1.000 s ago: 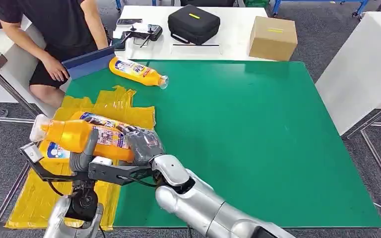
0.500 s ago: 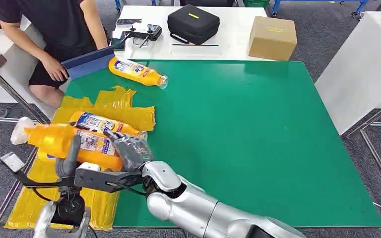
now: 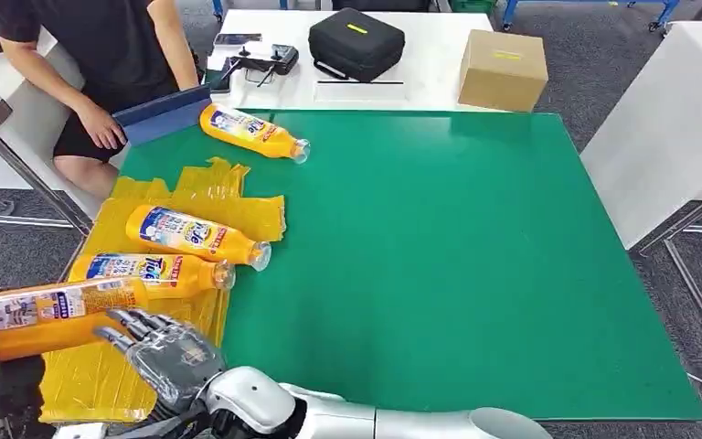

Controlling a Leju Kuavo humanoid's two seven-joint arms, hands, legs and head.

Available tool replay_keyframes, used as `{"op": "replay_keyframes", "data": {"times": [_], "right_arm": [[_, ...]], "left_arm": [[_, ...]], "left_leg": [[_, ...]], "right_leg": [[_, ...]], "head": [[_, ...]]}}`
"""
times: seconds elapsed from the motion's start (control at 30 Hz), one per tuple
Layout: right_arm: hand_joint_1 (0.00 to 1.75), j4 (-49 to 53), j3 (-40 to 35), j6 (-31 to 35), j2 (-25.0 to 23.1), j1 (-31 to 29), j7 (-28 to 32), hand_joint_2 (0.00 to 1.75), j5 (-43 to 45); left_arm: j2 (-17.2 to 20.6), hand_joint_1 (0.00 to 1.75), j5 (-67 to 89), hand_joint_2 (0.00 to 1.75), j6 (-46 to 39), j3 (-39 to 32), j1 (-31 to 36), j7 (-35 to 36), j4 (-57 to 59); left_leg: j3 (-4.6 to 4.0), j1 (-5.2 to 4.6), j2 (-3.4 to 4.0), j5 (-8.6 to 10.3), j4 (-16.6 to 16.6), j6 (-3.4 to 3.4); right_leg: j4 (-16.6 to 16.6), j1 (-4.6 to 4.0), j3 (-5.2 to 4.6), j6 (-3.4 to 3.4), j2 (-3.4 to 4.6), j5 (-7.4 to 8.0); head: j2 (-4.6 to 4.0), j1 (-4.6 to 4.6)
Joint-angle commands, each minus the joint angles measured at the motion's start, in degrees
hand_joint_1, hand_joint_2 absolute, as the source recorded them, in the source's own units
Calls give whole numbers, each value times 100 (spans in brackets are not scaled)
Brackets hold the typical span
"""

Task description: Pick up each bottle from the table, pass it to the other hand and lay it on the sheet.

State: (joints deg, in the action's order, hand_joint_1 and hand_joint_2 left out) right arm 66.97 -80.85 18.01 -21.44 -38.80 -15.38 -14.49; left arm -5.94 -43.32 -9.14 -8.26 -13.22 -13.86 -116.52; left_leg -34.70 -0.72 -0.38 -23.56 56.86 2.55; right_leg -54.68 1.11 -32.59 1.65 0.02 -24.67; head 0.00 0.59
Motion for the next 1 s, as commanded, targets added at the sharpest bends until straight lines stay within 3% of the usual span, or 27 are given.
{"op": "replay_keyframes", "data": {"times": [0.03,0.13,0.17,0.27,0.3,0.47,0.57,0.7,0.8,1.0], "right_arm": [[0,-963,1793,42,759,-999,1558,0,153],[0,-373,2712,261,1351,-694,1545,0,-293],[0,170,3407,508,1556,-265,1315,0,-1016],[0,1957,4671,128,1995,857,1037,0,-2132],[0,2493,4999,28,2046,1192,1038,0,-2477],[0,3386,5501,9,2361,1598,997,0,-3309],[0,3751,6018,28,2801,1773,1160,0,-3365],[0,4155,7278,-64,3449,2544,1670,0,-3228],[0,4331,8012,-233,3409,3146,2137,0,-3015],[0,4361,8320,-369,3453,3499,2216,0,-2938]], "left_arm": [[820,175,258,175,-629,1669,-300,-627,-23],[912,175,134,175,43,1784,-167,-662,595],[940,175,102,175,580,1881,179,-363,999],[694,175,243,175,983,1889,1236,-42,2042],[698,175,372,175,964,1879,1483,-18,2217],[760,175,1265,175,608,1539,1524,102,1769],[759,175,1776,175,488,1213,1223,140,1309],[815,175,2934,175,220,761,656,-107,931],[928,175,3248,175,231,498,455,-289,957],[989,175,3947,175,49,421,771,-353,1170]], "left_leg": [[8,3,-31,6,4,-9],[42,6,-63,12,-7,-15],[43,3,-56,12,-9,-10],[32,-7,-81,22,-12,1],[40,-7,-132,32,-18,-3],[19,-15,-87,19,6,14],[21,-16,-57,18,6,16],[28,-16,-58,12,7,13],[34,-18,-53,7,1,13],[28,-24,-33,-2,8,3]], "right_leg": [[-2,-2,6,-4,-33,-4],[17,-5,18,-7,-62,-5],[19,-3,11,-4,-53,-2],[20,-1,6,4,-76,0],[33,-5,27,6,-129,-3],[11,-6,73,29,-80,12],[11,-5,70,31,-60,14],[17,-9,73,31,-63,10],[24,-9,77,30,-57,10],[9,-7,62,23,-38,8]], "head": [[0,0],[0,-2],[0,0],[0,0],[0,-2],[0,0],[0,0],[0,-2],[0,0],[0,-4]]}}
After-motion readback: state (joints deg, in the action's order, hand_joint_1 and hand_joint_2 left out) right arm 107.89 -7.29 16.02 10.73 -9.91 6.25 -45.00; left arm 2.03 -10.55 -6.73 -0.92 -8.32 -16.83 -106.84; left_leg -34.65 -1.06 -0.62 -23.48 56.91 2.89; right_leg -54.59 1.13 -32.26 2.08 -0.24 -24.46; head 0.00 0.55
